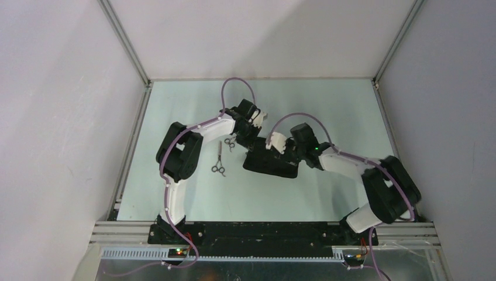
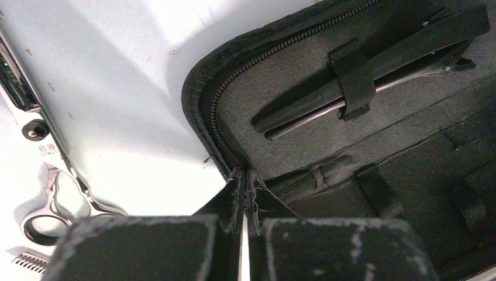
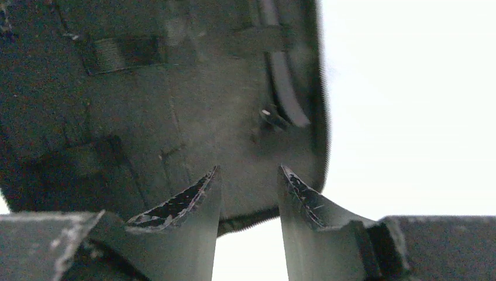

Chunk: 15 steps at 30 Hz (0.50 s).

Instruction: Sort the hair-cutting tools

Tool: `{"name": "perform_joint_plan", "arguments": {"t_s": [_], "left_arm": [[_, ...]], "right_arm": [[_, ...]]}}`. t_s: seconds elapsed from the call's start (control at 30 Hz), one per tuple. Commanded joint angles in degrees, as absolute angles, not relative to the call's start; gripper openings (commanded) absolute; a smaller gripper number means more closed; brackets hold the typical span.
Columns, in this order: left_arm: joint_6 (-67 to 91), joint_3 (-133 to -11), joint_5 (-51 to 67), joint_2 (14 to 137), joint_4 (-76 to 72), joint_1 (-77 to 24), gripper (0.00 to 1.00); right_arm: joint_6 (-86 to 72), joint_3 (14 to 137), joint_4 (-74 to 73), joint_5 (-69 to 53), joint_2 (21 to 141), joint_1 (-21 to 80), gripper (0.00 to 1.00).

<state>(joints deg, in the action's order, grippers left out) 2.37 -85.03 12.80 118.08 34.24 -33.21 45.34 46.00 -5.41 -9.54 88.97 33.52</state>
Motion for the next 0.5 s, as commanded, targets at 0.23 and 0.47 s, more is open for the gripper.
{"name": "perform_joint_plan", "arguments": {"t_s": [0.23, 0.47], "left_arm": [[3.8, -85.2, 14.8, 116.8, 34.1, -36.3, 0.0], [8.8, -84.2, 16.7, 115.9, 29.8, -37.8, 0.07]], "right_arm": [[19.6, 42.9, -2.4, -0.7, 63.1, 27.8, 0.49], [1.5, 42.4, -7.8, 6.9, 57.7, 27.7, 0.49]]}}
